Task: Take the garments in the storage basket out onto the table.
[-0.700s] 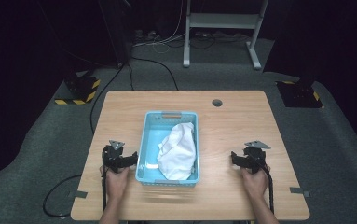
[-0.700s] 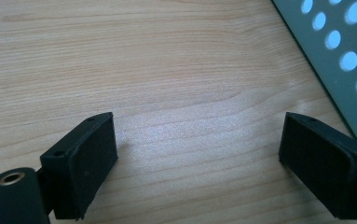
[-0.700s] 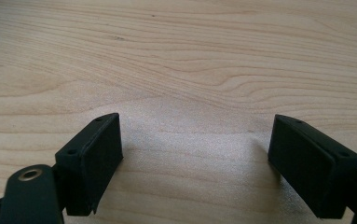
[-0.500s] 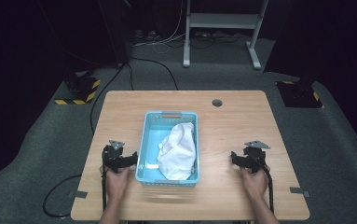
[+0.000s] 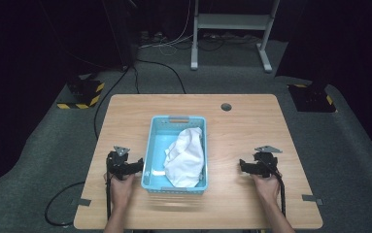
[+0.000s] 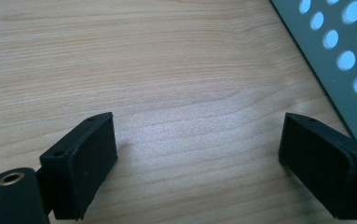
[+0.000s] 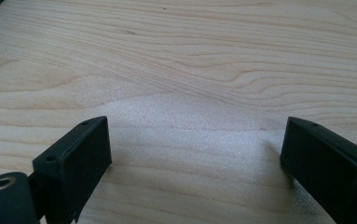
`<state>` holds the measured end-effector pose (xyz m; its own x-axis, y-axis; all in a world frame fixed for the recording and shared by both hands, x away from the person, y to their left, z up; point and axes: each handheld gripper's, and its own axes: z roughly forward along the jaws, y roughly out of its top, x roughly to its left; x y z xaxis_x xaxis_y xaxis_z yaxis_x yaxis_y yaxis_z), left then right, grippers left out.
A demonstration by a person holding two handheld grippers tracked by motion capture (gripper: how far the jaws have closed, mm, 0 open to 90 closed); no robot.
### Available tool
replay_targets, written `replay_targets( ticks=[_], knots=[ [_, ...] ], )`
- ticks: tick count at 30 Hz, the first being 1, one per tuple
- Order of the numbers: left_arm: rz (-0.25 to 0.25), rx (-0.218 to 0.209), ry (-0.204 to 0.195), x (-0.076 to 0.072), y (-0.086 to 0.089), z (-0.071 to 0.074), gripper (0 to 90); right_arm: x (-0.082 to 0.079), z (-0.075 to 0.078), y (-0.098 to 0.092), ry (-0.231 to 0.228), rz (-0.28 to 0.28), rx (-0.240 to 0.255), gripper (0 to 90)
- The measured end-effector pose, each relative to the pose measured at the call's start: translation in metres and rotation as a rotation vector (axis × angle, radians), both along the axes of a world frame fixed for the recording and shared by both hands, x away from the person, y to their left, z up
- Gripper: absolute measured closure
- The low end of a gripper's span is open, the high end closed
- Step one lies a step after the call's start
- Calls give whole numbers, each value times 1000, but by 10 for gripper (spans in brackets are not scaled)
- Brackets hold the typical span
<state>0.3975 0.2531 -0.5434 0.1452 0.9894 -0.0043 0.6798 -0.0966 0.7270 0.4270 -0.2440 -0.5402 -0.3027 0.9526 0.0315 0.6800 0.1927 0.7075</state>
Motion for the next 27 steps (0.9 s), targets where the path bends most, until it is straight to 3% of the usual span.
replay_targets(
  ticks=[15, 27],
  knots=[
    [1, 0, 0, 0, 0, 0, 115, -3, 17, 4, -41, 44, -9, 73],
    [2, 1, -1, 0, 0, 0, 116, -1, 37, 11, -68, 81, 34, 78]
  ],
)
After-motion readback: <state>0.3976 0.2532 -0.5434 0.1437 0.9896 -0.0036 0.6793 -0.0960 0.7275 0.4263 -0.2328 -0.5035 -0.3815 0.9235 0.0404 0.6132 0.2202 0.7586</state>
